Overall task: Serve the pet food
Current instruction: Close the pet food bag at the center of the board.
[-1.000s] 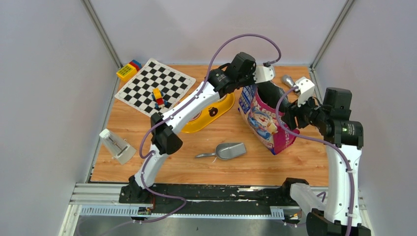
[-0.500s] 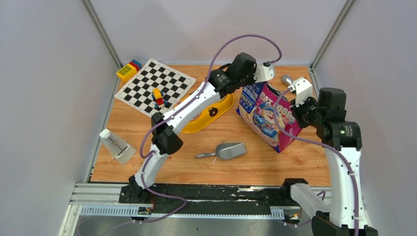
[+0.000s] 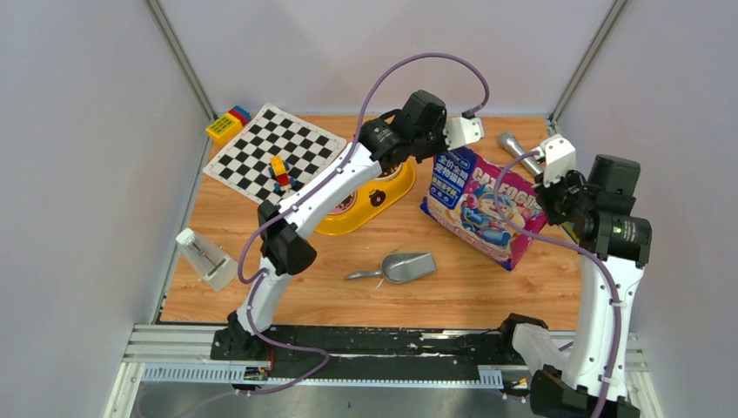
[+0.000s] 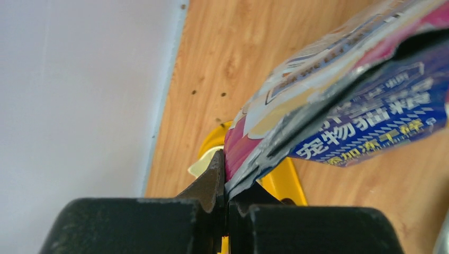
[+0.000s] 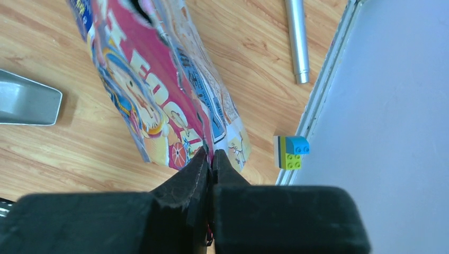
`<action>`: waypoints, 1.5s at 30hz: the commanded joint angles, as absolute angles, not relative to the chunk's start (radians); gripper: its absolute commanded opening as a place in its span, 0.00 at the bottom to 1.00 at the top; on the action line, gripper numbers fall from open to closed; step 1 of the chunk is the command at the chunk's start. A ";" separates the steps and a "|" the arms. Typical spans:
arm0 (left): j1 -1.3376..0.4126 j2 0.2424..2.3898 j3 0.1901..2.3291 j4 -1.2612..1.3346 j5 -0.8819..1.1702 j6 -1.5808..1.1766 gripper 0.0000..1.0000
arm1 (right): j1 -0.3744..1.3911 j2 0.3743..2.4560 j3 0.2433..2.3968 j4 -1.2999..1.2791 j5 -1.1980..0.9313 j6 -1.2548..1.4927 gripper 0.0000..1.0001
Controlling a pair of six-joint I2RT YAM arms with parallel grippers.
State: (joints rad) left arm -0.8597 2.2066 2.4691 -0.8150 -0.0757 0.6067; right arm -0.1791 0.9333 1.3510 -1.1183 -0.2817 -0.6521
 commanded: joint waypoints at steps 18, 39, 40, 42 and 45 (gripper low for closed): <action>-0.805 2.032 2.429 -0.818 -0.063 0.513 0.00 | -0.429 1.033 1.448 -1.200 -0.781 -1.142 0.68; -0.805 2.028 2.399 -0.804 -0.047 0.488 0.00 | -0.121 1.075 1.445 -1.160 -0.374 -0.997 0.50; -0.805 2.029 2.400 -0.803 -0.047 0.487 0.00 | -0.121 1.078 1.449 -1.167 -0.366 -1.002 0.41; -0.805 2.030 2.400 -0.804 -0.049 0.488 0.00 | -0.121 1.084 1.457 -1.181 -0.356 -1.010 0.21; -0.805 2.029 2.398 -0.806 -0.053 0.489 0.00 | -0.121 1.087 1.467 -1.194 -0.354 -1.021 0.00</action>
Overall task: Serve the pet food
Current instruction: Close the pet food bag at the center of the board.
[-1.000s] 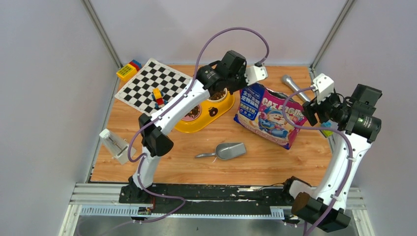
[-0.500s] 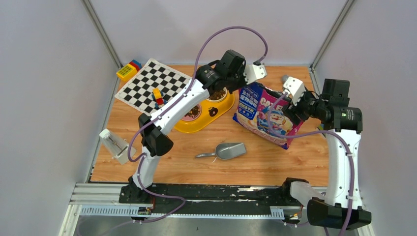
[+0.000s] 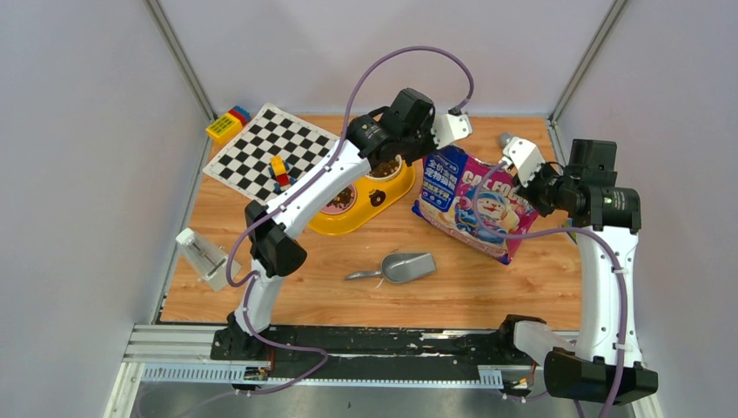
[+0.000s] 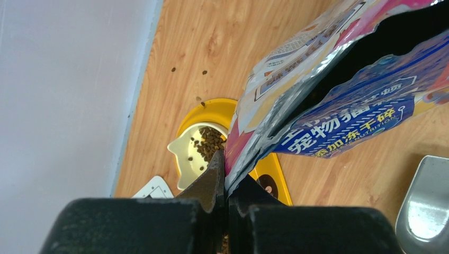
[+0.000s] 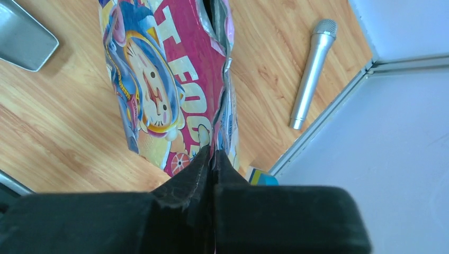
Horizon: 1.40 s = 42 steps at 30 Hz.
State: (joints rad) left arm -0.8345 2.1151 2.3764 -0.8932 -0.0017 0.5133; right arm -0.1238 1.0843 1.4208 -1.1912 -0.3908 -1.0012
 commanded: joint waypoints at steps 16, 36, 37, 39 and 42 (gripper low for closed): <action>-0.805 1.991 2.346 -0.772 -0.071 0.508 0.00 | -0.092 1.078 1.522 -1.219 -0.378 -1.071 0.57; -0.805 1.992 2.347 -0.775 -0.085 0.517 0.00 | -0.087 1.070 1.507 -1.317 -0.149 -1.102 0.28; -0.805 1.992 2.347 -0.775 -0.086 0.517 0.00 | -0.086 1.067 1.507 -1.318 -0.149 -1.105 0.20; -0.805 1.995 2.347 -0.774 -0.087 0.516 0.00 | -0.082 1.061 1.510 -1.302 -0.145 -1.105 0.00; -0.805 1.997 2.349 -0.776 -0.087 0.517 0.00 | -0.081 1.058 1.540 -1.275 -0.141 -1.101 0.00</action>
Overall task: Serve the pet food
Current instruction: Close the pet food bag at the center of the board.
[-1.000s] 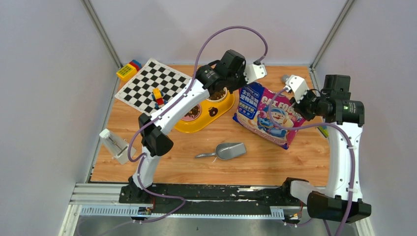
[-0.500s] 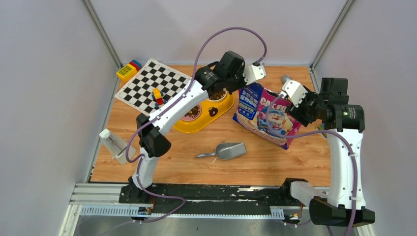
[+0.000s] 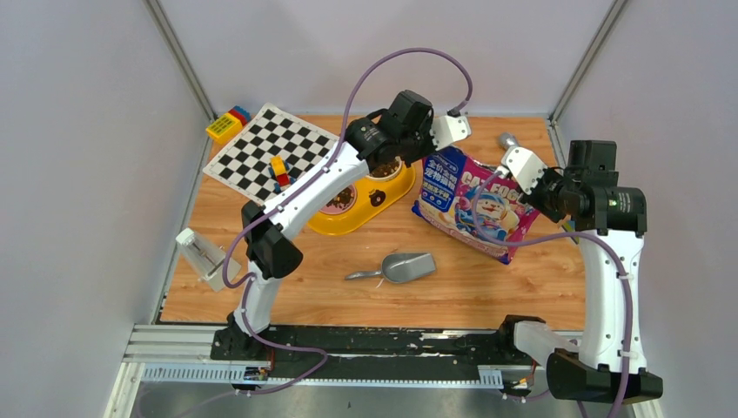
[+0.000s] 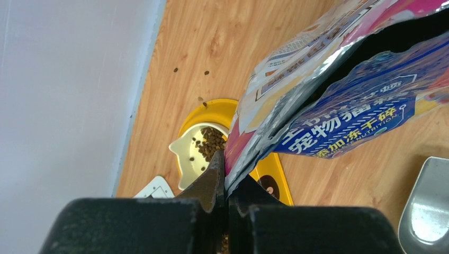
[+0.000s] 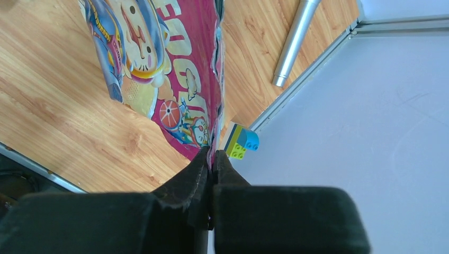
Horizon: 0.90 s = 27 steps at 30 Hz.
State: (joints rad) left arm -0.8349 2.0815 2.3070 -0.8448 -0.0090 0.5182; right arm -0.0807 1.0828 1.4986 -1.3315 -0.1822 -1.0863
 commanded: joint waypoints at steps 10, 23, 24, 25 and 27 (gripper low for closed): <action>-0.805 1.997 2.351 -0.778 -0.085 0.516 0.00 | -0.045 1.112 1.628 -1.323 -0.240 -1.067 0.51; -0.806 2.018 2.380 -0.790 -0.071 0.505 0.00 | -0.004 1.155 1.545 -1.246 -0.203 -1.032 0.46; -0.806 2.019 2.380 -0.790 -0.071 0.505 0.00 | -0.004 1.155 1.539 -1.244 -0.194 -1.034 0.39; -0.805 2.021 2.380 -0.790 -0.071 0.505 0.00 | -0.005 1.155 1.533 -1.240 -0.185 -1.033 0.29; -0.805 2.022 2.380 -0.790 -0.070 0.506 0.00 | -0.004 1.157 1.529 -1.235 -0.160 -1.035 0.03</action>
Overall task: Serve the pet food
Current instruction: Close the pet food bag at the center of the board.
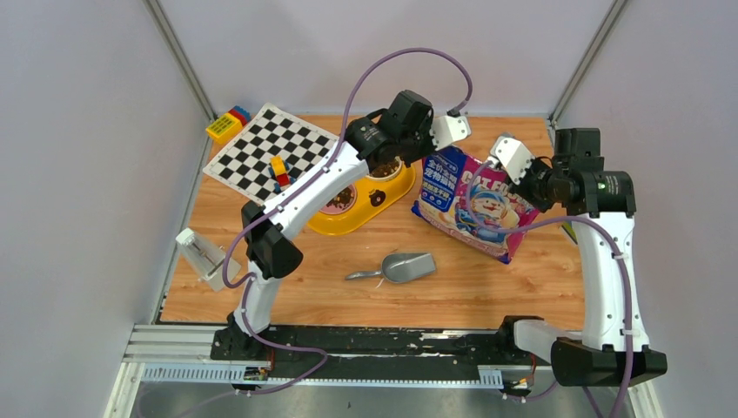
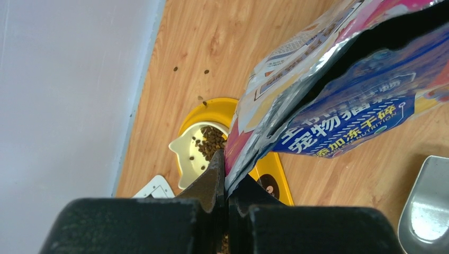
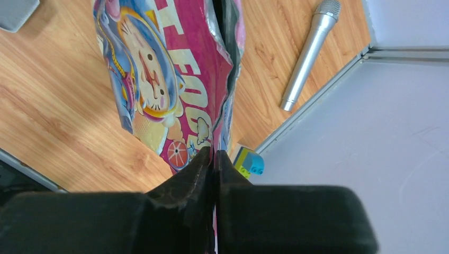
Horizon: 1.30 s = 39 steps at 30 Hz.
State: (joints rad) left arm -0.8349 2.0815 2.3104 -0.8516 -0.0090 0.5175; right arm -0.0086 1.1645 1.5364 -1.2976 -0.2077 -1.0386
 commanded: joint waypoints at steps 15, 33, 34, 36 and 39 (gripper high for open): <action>-0.805 2.022 2.380 -0.795 -0.074 0.508 0.00 | 0.042 1.195 1.643 -1.248 -0.263 -0.980 0.59; -0.805 2.016 2.375 -0.798 -0.073 0.509 0.00 | 0.090 1.235 1.616 -1.132 -0.169 -0.904 0.00; -0.805 2.015 2.373 -0.797 -0.076 0.509 0.00 | 0.090 1.218 1.620 -1.124 -0.183 -0.909 0.00; -0.805 2.010 2.367 -0.795 -0.084 0.512 0.00 | 0.090 1.200 1.622 -1.093 -0.180 -0.914 0.00; -0.805 1.999 2.347 -0.775 -0.101 0.518 0.00 | 0.090 1.229 1.652 -1.144 -0.190 -0.913 0.10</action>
